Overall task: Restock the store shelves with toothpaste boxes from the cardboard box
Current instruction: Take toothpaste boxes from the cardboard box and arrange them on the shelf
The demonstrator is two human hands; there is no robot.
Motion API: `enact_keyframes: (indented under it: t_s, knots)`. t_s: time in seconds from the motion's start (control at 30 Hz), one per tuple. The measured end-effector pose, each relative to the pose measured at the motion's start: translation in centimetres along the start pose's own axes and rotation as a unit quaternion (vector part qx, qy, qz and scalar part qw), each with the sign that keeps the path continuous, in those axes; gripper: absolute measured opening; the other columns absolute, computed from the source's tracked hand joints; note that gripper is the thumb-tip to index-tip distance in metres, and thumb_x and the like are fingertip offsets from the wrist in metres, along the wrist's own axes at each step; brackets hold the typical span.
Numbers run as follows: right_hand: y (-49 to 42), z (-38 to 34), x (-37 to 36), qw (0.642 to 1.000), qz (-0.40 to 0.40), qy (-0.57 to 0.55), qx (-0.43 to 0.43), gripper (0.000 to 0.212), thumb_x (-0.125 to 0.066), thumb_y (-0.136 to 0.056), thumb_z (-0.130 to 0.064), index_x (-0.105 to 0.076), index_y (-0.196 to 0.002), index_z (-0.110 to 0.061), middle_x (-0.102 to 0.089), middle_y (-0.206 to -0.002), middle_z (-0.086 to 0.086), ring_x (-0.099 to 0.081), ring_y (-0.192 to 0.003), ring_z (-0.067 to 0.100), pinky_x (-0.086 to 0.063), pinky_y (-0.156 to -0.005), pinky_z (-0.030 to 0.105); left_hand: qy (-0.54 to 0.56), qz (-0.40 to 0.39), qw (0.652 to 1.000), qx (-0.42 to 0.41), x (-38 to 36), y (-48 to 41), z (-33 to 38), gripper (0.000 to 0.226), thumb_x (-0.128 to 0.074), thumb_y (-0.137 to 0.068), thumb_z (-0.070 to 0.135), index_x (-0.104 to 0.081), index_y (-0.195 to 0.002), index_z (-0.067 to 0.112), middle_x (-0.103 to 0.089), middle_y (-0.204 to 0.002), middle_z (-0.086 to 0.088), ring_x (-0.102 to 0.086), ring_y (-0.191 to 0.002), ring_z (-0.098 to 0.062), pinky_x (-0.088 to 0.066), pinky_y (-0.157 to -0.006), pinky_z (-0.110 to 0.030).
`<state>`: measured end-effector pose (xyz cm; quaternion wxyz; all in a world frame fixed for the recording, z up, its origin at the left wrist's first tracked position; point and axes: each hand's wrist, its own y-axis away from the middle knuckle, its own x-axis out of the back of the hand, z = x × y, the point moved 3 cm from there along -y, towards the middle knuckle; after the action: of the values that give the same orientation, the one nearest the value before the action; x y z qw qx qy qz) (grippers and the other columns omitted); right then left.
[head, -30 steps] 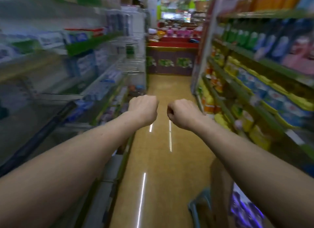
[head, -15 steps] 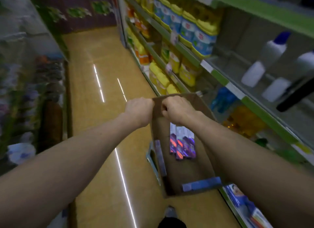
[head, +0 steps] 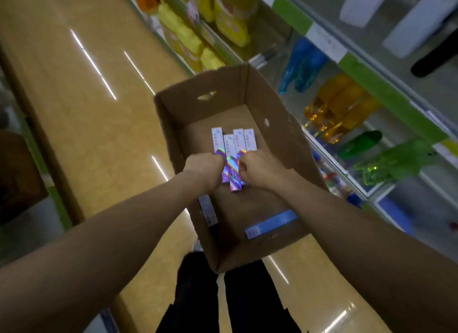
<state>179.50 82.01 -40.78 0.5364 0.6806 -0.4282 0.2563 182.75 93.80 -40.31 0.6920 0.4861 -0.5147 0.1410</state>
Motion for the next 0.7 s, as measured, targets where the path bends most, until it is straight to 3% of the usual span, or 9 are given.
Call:
enact_keyframes:
  t_s: [0.13, 0.27, 0.33, 0.43, 0.6, 0.7]
  knots:
    - [0.1, 5.2, -4.1, 0.996, -0.063, 0.006, -0.068, 0.027, -0.048, -0.095, -0.021, -0.061, -0.116, -0.011, -0.06, -0.122, 0.012, -0.055, -0.115, 0.031, -0.042, -0.092, 0.034, 0.05, -0.058, 0.996, -0.047, -5.1, -2.8, 3.7, 0.025, -0.048, -0.094, 0.023, -0.06, -0.113, 0.013, -0.06, -0.118, -0.008, -0.058, -0.11, -0.029, -0.046, -0.083, -0.037]
    - [0.4, 8.9, -9.7, 0.978, -0.165, 0.01, -0.13, 0.026, -0.047, -0.096, -0.021, -0.061, -0.115, -0.01, -0.061, -0.118, 0.013, -0.058, -0.11, 0.032, -0.044, -0.084, 0.034, 0.077, -0.113, 0.987, -0.087, -10.1, -4.4, 7.9, 0.033, -0.047, -0.097, 0.026, -0.055, -0.124, 0.01, -0.057, -0.128, -0.007, -0.054, -0.118, -0.026, -0.043, -0.093, -0.035]
    - [0.5, 9.8, -12.0, 0.969, -0.201, 0.006, -0.146, 0.027, -0.051, -0.094, -0.018, -0.059, -0.118, -0.011, -0.059, -0.122, 0.013, -0.056, -0.113, 0.032, -0.044, -0.087, 0.035, 0.078, -0.142, 0.98, -0.111, -12.4, -4.8, 9.4, 0.036, -0.05, -0.096, 0.03, -0.053, -0.127, 0.012, -0.054, -0.131, -0.008, -0.052, -0.121, -0.026, -0.042, -0.096, -0.035]
    - [0.5, 10.6, -14.7, 0.959, -0.246, 0.009, -0.14, 0.036, -0.057, -0.093, -0.017, -0.054, -0.128, -0.013, -0.054, -0.131, 0.012, -0.051, -0.121, 0.029, -0.043, -0.098, 0.036, 0.093, -0.199, 0.969, -0.114, -14.9, -5.4, 10.7, 0.038, -0.054, -0.094, 0.03, -0.051, -0.127, 0.012, -0.051, -0.133, -0.01, -0.05, -0.122, -0.027, -0.041, -0.096, -0.037]
    - [-0.3, 11.2, -17.3, 0.955, -0.269, 0.054, -0.109, 0.036, -0.057, -0.093, -0.014, -0.053, -0.129, -0.012, -0.053, -0.131, 0.012, -0.051, -0.119, 0.026, -0.042, -0.091, 0.034, 0.112, -0.239, 0.961, -0.087, -17.5, -6.1, 11.2, 0.038, -0.055, -0.094, 0.026, -0.049, -0.127, 0.008, -0.051, -0.132, -0.012, -0.051, -0.12, -0.028, -0.042, -0.095, -0.037]
    - [-1.0, 11.5, -18.2, 0.953, -0.273, 0.102, -0.085, 0.038, -0.056, -0.093, -0.014, -0.052, -0.131, -0.014, -0.046, -0.136, 0.011, -0.043, -0.126, 0.027, -0.04, -0.096, 0.036, 0.128, -0.251, 0.957, -0.061, -18.7, -6.7, 11.0, 0.042, -0.059, -0.092, 0.031, -0.051, -0.127, 0.01, -0.053, -0.13, -0.011, -0.053, -0.118, -0.027, -0.043, -0.092, -0.035]
